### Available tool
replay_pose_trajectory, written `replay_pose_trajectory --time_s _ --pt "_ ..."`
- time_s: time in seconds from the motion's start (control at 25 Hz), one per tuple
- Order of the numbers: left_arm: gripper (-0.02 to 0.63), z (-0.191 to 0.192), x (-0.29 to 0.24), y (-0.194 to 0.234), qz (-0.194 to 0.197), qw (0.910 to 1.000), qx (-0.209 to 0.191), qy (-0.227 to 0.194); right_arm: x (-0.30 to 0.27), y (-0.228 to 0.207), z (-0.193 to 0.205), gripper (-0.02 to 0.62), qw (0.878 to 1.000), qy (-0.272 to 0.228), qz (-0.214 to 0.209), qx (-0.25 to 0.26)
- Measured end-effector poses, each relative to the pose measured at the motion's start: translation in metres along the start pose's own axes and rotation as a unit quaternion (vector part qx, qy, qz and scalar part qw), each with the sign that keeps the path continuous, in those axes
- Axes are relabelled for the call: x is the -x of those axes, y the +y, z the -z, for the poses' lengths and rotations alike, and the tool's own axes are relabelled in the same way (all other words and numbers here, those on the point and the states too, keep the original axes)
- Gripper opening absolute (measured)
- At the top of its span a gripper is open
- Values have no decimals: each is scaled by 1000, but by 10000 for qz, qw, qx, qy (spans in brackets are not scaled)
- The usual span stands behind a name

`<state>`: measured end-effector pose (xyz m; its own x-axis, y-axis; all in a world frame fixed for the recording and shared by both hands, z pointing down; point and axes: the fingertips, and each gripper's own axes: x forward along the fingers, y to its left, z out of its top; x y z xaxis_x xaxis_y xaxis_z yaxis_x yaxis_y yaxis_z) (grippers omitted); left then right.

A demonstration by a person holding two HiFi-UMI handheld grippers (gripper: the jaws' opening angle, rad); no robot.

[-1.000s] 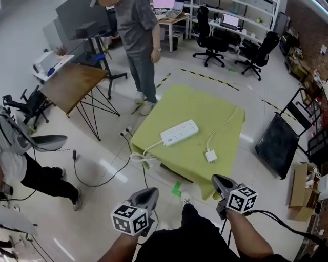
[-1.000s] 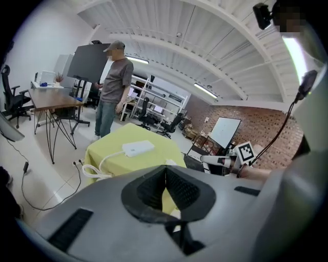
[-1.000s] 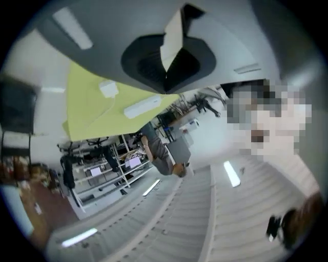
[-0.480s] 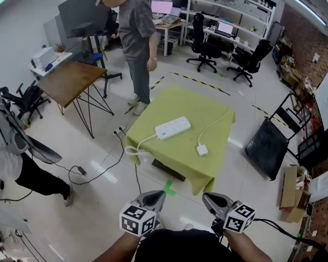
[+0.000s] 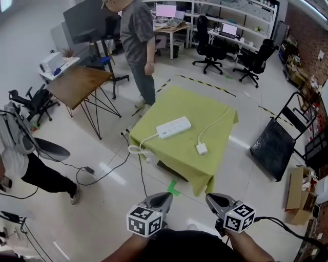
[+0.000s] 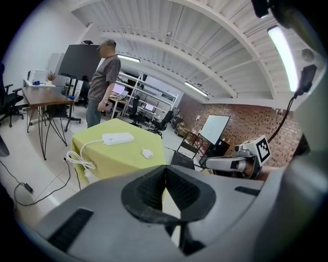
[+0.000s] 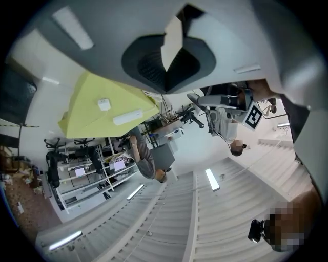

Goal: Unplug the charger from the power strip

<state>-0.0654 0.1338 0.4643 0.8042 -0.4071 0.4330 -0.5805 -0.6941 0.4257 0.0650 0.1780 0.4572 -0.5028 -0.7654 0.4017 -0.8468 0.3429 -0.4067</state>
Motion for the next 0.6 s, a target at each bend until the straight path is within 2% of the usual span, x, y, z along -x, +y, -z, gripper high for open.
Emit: replay_pose_trajectory --time_s 0.16,0.6 --pt "8 9 0 -8 -67 9998 -9 170 10 -3 0 0 9999 -93 31 20" --pt "8 6 -7 -21 -49 9997 -134 175 20 -5 1 0 9997 -66 -36 252"
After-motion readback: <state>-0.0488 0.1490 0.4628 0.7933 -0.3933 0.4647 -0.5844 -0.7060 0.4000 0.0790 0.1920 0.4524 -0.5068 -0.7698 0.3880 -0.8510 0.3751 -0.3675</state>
